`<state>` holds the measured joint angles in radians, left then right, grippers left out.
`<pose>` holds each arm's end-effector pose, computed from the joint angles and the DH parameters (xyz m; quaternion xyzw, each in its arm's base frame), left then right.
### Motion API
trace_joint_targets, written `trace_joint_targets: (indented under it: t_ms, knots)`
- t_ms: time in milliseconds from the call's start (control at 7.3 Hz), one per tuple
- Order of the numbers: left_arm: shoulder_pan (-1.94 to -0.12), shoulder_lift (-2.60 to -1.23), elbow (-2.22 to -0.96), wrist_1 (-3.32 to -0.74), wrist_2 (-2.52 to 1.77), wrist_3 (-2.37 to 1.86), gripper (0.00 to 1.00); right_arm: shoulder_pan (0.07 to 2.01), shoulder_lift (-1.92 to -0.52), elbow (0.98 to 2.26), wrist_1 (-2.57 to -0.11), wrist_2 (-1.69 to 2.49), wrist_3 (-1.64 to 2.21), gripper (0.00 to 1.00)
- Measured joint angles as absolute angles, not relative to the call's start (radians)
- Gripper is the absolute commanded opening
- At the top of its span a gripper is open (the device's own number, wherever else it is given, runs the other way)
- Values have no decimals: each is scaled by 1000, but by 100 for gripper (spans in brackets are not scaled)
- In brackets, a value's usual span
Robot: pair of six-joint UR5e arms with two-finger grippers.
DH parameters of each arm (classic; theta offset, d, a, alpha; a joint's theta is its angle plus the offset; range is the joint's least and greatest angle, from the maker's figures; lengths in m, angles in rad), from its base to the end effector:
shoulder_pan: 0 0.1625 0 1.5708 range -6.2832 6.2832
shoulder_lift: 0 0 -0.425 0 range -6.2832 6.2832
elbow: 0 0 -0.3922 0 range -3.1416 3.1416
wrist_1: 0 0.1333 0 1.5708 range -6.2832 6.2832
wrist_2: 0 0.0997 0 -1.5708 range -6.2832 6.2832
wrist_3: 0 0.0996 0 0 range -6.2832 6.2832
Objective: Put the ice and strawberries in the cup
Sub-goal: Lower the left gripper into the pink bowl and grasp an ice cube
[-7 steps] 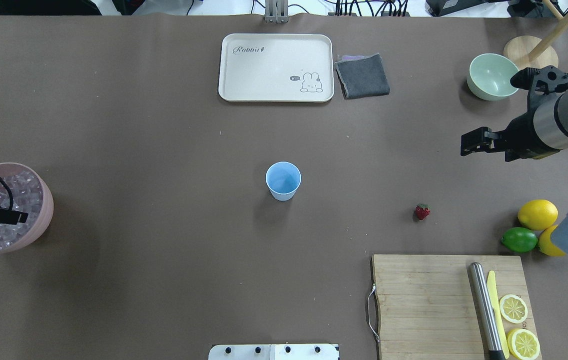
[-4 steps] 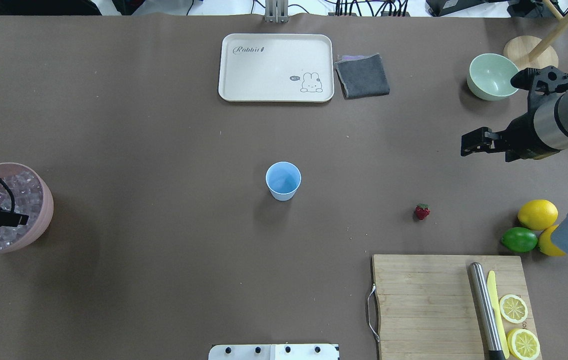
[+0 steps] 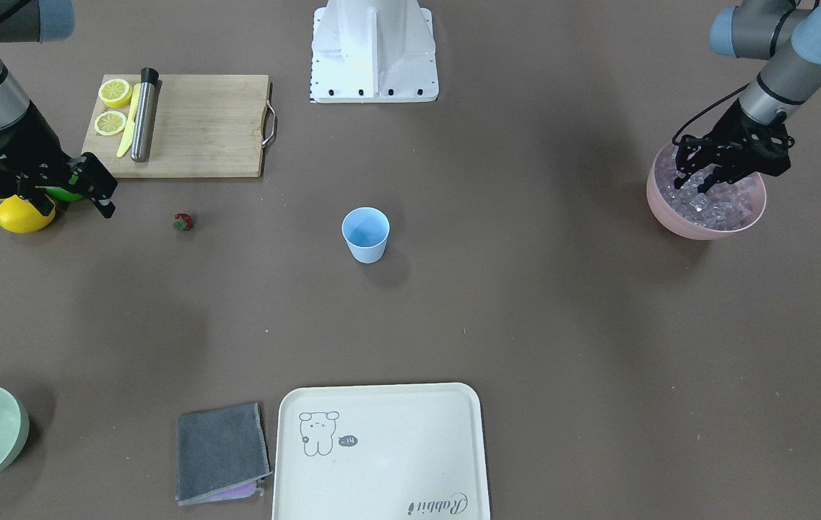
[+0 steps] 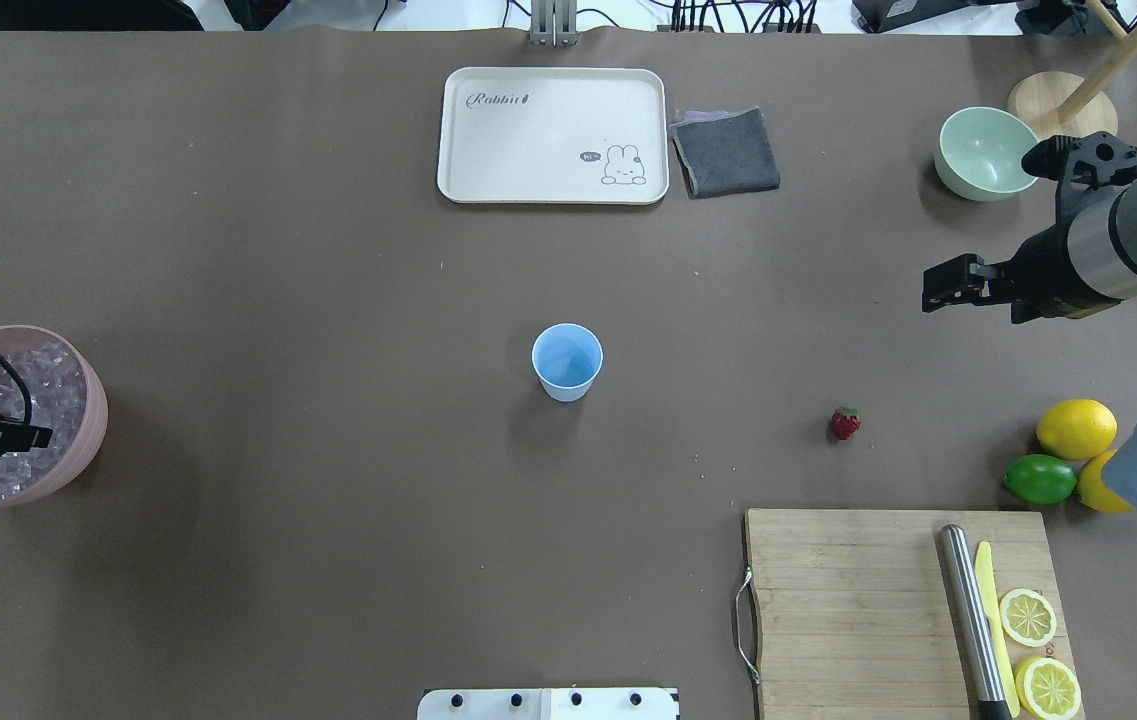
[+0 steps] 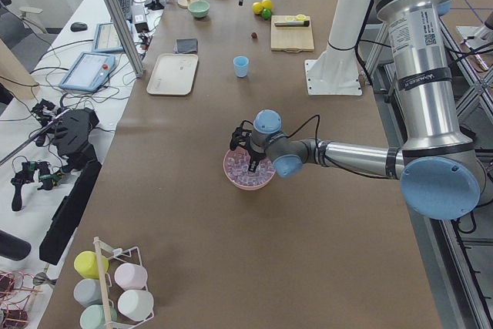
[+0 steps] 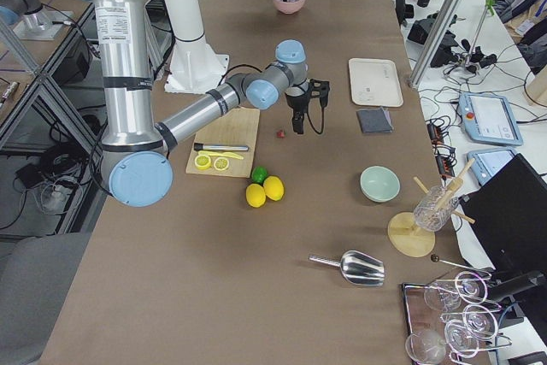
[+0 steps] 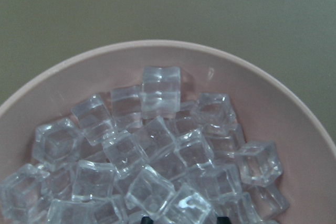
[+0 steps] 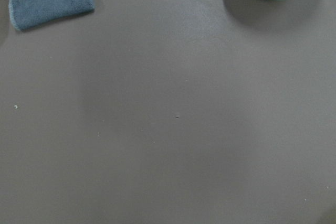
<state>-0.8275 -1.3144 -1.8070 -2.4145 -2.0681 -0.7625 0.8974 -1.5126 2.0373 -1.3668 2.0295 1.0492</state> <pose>0.2186 -0.3646 0.5679 0.1289 0.4298 0.0900 0.8891 -0.2409 -0.4449 0.3905 0.0649 -0.4017 0.0904 0.9090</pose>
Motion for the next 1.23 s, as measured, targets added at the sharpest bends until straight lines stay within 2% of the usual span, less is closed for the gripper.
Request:
trace_joint_targets:
  t_ms: [685, 821, 1232]
  knots:
    - [-837, -1322, -1821, -2413, -2095, -762, 10, 897, -1512, 2037, -1367, 2029, 1049, 100]
    - [-847, -1326, -1822, -2412, -2122, -762, 0, 897, -1511, 2037, -1367, 2029, 1049, 100]
    - [-897, -1338, -1822, -2406, -2167, -759, 0, 897, -1510, 2037, -1367, 2028, 1049, 100]
